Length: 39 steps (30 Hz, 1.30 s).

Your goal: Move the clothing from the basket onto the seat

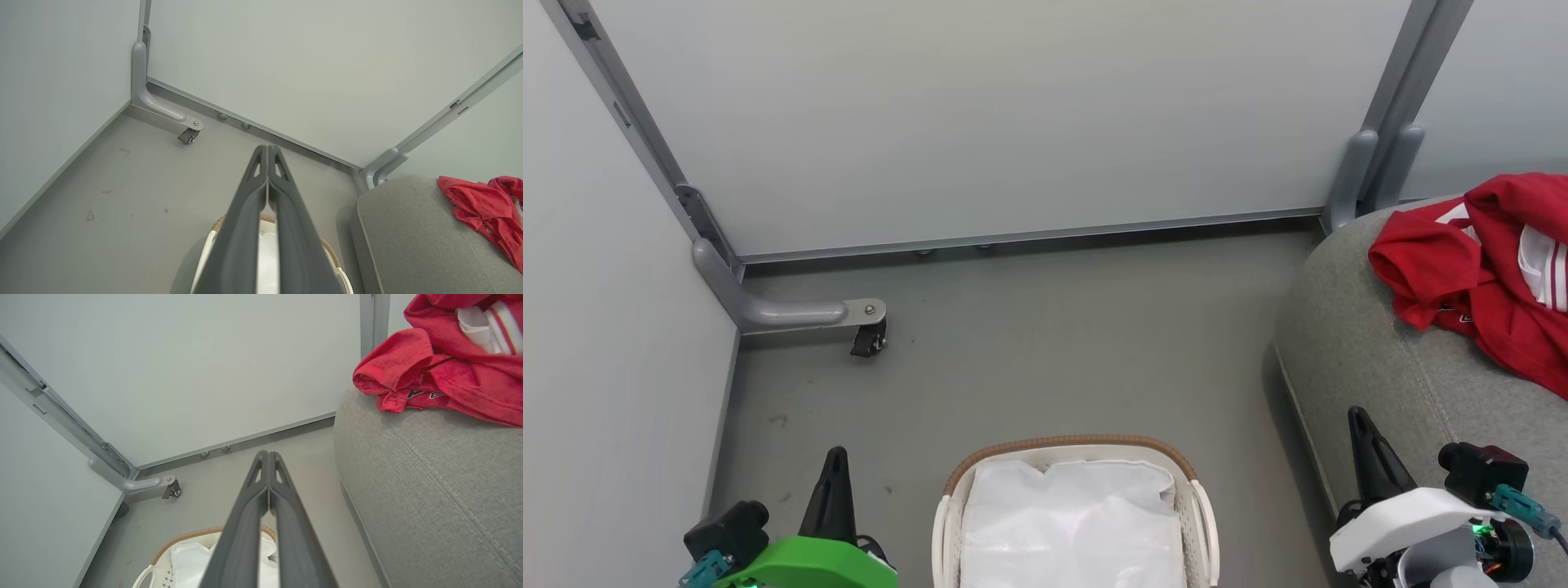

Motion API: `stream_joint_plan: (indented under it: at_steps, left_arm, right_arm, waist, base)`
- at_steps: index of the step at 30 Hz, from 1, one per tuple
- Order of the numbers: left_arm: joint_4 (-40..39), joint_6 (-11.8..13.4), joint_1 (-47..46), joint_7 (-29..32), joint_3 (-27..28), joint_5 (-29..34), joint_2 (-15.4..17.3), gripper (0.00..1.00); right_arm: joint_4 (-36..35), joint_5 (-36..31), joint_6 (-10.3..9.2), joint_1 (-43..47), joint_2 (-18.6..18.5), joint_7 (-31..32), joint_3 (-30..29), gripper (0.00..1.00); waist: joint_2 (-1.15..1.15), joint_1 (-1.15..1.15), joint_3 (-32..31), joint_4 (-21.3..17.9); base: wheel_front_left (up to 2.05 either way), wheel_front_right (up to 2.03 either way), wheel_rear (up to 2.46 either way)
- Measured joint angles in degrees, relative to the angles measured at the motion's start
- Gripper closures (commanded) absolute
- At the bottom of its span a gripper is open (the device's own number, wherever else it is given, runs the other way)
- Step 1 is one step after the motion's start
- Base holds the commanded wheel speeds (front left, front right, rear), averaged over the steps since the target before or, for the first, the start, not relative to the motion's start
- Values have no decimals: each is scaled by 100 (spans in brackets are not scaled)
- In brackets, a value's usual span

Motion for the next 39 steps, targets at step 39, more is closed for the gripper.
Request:
stream_joint_plan:
  at_steps: [39]
  left_arm:
    - [-221, -235, -213, 800, 669, -2694, 30, 100]
  right_arm:
    - [-208, 3337, 0, -107, -19, 808, -177, 100]
  waist:
    - [0, 0, 11, -142]
  base:
    - [0, 0, 0]
